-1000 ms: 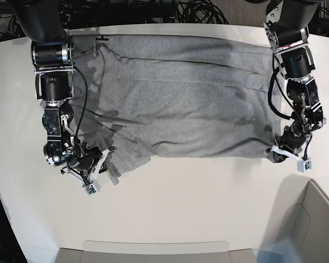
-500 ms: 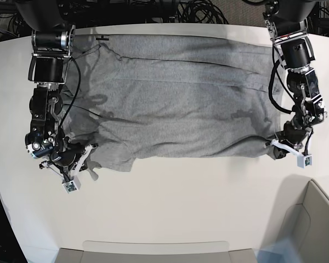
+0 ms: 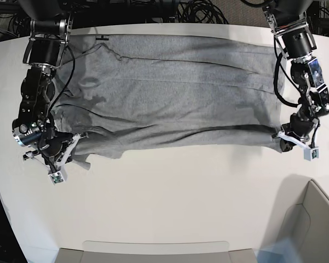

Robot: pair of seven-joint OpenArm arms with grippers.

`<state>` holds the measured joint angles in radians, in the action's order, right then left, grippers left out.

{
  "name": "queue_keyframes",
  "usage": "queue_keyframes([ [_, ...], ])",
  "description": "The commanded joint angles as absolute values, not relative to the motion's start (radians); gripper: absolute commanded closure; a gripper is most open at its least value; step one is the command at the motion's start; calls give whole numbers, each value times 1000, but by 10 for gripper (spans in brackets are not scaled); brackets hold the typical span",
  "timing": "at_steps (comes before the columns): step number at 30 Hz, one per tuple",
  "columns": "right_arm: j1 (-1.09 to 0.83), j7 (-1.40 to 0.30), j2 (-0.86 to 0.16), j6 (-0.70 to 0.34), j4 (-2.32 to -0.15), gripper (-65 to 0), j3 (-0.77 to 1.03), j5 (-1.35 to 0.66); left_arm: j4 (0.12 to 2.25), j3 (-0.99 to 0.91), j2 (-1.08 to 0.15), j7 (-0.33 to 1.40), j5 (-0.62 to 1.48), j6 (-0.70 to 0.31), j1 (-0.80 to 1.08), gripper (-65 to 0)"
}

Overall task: Fold the T-shirt properly
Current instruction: 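Lift the hem with both grippers and fold it toward the collar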

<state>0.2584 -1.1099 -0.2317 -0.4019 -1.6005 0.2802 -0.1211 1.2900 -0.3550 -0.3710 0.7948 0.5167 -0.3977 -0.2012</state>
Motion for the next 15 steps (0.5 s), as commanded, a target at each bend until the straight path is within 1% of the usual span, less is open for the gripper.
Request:
queue_keyframes([
  [1, 271, -1110, -242, -403, -1636, 0, 288, -125, 1307, -358, -387, 792, 521, -400, -213, 0],
  [5, 236, -1175, -248, -404, -1699, 0, 294, -125, 1310, -358, -387, 792, 521, -400, -189, 0],
  [10, 166, -1179, -246, -406, -1778, 0, 352, -127, 1346, -360, -387, 792, 521, -400, -153, 0],
  [15, 108, -1191, -240, -512, -1834, 0, 415, -127, 1458, -360, -386, 811, 521, -398, -93, 0],
])
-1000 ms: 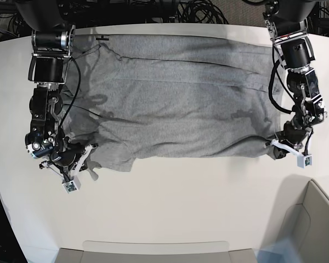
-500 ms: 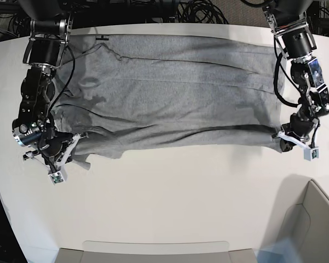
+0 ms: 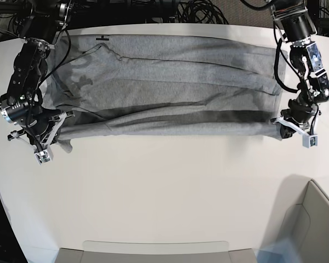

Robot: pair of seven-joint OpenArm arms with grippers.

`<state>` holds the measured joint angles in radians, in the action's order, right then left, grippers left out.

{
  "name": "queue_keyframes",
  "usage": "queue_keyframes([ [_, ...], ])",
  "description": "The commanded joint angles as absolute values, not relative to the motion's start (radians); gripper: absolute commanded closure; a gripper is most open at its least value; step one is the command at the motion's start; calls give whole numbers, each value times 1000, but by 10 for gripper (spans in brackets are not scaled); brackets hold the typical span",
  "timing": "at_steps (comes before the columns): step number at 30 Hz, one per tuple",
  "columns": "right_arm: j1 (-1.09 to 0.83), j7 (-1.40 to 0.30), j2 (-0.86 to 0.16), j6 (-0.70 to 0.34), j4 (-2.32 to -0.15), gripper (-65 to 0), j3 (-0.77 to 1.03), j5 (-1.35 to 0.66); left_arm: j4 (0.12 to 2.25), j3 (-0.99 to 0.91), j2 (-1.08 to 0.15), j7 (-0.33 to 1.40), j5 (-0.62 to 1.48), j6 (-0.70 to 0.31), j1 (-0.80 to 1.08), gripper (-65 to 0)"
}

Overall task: Fold the T-shirt properly
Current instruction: 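Lift the hem with both grippers and fold it toward the collar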

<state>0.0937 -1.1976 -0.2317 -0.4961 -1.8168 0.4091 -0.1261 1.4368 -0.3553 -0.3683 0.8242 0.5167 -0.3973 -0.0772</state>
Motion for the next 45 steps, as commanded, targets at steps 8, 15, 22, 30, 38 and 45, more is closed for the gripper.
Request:
queue_keyframes([
  [8, 36, -1233, -239, -524, -1936, 0, 423, -127, 1544, -363, -384, 881, 521, -398, -41, 0],
  [15, -21, -1234, -236, -524, -1980, 0, 423, -127, 1636, -484, -380, 931, 522, -398, 27, 0],
  [22, -90, -1236, -203, -524, -2037, 0, 424, -127, 1733, -556, -378, 1001, 524, -403, 90, 0],
  [30, -163, -1290, -205, -526, -2064, 0, 443, -140, 1750, -558, -351, 1003, 524, -403, 162, 0],
  [38, -202, -1288, -234, -527, -2060, 0, 559, -308, 1787, -555, -351, 1003, 524, -403, 186, 0],
  [45, -194, -1287, -232, -527, -2058, 0, 558, -317, 1785, -555, -323, 1003, 522, -403, 180, 0],
])
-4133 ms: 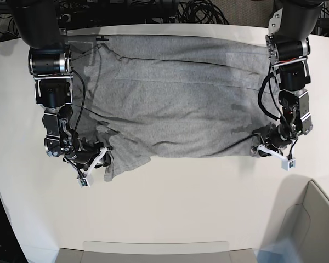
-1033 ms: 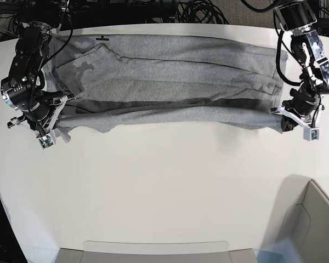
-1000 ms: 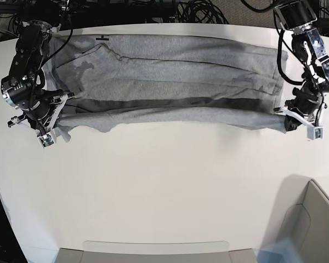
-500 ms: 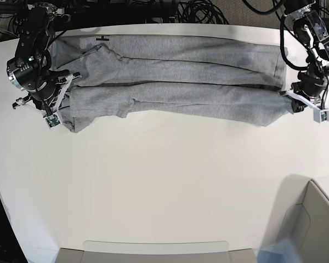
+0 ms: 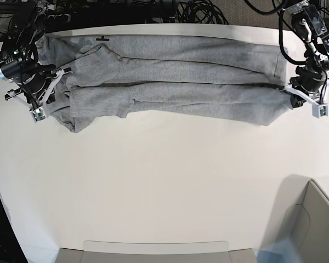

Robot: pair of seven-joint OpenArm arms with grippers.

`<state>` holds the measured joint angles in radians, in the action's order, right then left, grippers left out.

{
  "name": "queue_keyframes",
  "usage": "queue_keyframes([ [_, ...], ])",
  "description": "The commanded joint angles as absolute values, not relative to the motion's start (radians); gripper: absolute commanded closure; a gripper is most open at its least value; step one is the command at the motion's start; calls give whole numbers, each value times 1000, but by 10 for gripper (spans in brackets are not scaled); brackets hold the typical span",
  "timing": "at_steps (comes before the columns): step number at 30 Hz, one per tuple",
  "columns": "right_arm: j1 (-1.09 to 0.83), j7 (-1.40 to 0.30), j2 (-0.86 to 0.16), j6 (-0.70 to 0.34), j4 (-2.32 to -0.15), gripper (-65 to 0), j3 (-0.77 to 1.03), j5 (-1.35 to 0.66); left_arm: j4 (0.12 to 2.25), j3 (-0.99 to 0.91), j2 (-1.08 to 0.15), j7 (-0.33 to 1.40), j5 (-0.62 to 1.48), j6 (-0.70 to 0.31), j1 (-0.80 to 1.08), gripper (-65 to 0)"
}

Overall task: Fold the T-shirt properly
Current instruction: 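Lift the hem with both grippers and fold it toward the collar, then pull the folded hem further over the shirt with both grippers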

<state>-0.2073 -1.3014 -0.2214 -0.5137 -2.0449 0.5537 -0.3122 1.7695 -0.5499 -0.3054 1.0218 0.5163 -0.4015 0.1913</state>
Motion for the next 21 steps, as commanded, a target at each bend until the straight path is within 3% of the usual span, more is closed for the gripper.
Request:
queue_keyframes([
  [1, -193, -1287, -232, -527, -2058, 0, 558, -317, 1785, -553, -323, 1003, 522, -403, 180, 0],
  [7, -177, -1262, -222, -527, -2034, -270, 559, -343, 1784, -553, -321, 1003, 522, -403, 180, 0],
  [9, -177, -1222, -220, -527, -1991, -309, 558, -395, 1784, -553, -321, 1003, 522, -403, 180, 0],
  [15, -157, -1115, -226, -527, -1817, -280, 487, -417, 1784, -527, -321, 1003, 522, -403, 179, 0],
  [21, -136, -1079, -222, -521, -1778, -258, 424, -415, 1784, -527, -321, 1000, 522, -403, 179, 0],
])
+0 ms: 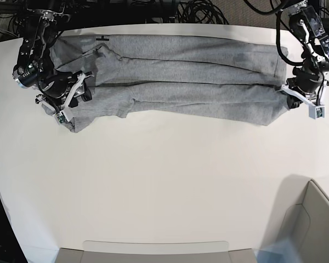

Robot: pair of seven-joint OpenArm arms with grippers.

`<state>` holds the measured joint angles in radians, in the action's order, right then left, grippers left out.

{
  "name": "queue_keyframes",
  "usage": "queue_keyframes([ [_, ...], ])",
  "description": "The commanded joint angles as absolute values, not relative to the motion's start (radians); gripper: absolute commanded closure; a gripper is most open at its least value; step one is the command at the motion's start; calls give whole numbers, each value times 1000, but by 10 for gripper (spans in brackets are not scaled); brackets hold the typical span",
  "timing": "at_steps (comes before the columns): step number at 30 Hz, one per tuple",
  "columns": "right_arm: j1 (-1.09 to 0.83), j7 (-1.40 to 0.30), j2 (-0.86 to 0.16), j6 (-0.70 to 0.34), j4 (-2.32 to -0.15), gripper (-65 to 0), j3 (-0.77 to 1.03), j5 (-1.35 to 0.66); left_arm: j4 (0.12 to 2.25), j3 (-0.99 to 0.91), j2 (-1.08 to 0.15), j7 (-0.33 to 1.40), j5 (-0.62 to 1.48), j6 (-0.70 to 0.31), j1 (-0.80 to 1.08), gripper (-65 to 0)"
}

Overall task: Fold the T-shirt properly
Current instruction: 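Pull the folded hem further over the shirt with both grippers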

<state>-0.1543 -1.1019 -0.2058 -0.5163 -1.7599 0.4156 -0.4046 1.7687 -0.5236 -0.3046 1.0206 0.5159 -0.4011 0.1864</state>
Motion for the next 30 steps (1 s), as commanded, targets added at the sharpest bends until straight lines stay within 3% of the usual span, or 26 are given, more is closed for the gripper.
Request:
queue_keyframes([
  [1, -133, -1079, -222, -519, -1771, -258, 426, -415, 1784, -527, -321, 1000, 522, -403, 179, 0],
  [15, -87, -1079, -199, -518, -1764, -258, 513, -272, 1784, -527, -321, 998, 522, -403, 179, 0],
  [30, -44, -1035, -200, -518, -1632, -257, 426, -269, 1784, -527, -320, 1001, 522, -403, 151, 0],
])
